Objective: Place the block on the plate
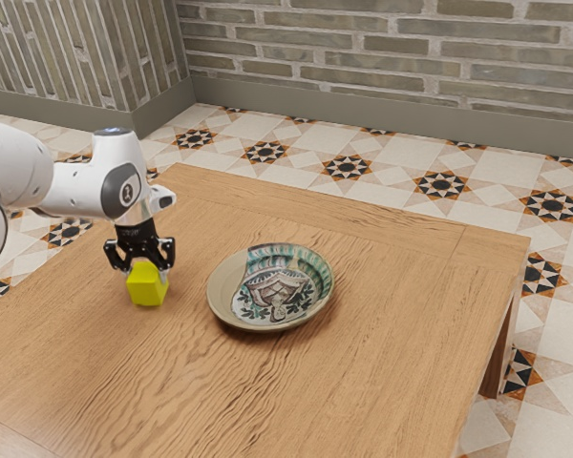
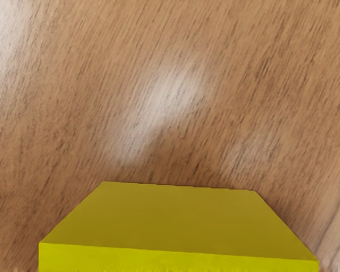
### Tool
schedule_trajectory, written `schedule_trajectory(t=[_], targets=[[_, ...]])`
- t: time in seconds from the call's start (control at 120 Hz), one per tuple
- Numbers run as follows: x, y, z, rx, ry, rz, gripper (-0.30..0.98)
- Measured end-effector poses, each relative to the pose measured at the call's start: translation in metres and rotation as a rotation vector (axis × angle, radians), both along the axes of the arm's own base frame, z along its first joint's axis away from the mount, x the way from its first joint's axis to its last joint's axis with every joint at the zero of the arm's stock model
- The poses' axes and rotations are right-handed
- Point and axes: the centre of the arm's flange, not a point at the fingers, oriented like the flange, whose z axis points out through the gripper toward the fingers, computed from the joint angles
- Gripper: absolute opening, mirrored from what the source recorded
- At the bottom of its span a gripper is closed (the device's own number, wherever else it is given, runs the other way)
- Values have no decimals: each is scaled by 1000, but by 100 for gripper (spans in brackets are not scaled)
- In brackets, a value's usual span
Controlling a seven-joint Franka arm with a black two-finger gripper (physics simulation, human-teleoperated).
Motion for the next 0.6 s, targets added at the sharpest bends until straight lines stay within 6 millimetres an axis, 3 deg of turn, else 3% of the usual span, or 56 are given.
schedule_trajectory(t=[0.133,0.225,0.325,0.433,0.525,0.6], targets=[[7,-21,39,1,-57,-40,38],[16,-66,74,-6,-109,-113,38],[22,-123,90,-21,-130,-202,38],[29,-181,89,-46,-133,-281,38],[48,-219,67,-72,-122,-321,38],[58,-236,48,-94,-108,-330,38]])
